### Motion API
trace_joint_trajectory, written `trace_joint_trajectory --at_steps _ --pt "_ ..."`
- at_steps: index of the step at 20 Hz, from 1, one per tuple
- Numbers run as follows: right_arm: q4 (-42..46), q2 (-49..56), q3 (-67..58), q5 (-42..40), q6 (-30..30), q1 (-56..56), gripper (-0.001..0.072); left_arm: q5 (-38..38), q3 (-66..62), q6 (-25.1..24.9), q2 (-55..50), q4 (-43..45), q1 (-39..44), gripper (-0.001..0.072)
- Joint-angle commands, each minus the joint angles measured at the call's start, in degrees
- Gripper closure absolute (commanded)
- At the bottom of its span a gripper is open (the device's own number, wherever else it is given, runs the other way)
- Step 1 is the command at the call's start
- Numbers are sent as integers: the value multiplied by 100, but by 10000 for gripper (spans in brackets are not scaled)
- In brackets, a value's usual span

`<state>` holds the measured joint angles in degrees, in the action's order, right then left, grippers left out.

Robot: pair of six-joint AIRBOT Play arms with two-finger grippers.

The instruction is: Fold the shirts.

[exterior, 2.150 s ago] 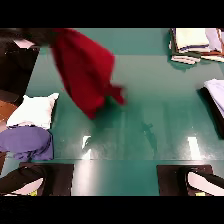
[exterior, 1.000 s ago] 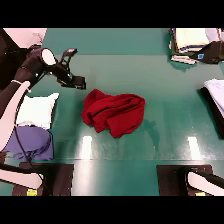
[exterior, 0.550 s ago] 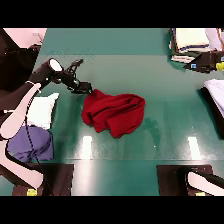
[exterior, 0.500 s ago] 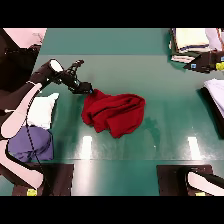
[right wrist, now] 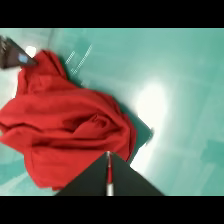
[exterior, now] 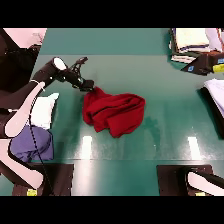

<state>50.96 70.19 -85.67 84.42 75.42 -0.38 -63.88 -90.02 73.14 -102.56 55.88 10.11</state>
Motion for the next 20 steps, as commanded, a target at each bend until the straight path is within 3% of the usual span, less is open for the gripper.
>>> trace_joint_trajectory --at_steps 1,2,7,11,14,16,17,18,19,20 --pt "2 2 787 -50 4 118 336 -573 -737 39 2 70 -57 683" --pt "-11 4 1261 -232 50 240 216 -706 -962 39 2 68 -57 682" --pt "-254 424 3163 -2017 146 1276 217 -866 -1340 55 2 -48 -55 682" --pt "-1467 1403 3285 -2564 -459 1722 217 -988 -1335 55 2 -46 -57 682" --pt "-1528 1906 3021 -2750 -459 1902 221 -1014 -1335 55 2 -46 -57 682" --pt "-1528 2149 2811 -2739 -459 1923 326 -1012 -1335 52 2 -46 -57 682" --pt "-1515 2227 2734 -2745 -459 1921 433 -1019 -1335 52 2 -46 -57 682" --pt "-1484 2280 2664 -2745 -505 1921 606 -1027 -1335 52 2 -46 -57 682" --pt "-1471 2284 2614 -2754 -612 1915 689 -1032 -1335 55 2 -46 -57 683" --pt "-1379 2264 2522 -2719 -664 1891 689 -1051 -1340 55 13 -44 -57 683"
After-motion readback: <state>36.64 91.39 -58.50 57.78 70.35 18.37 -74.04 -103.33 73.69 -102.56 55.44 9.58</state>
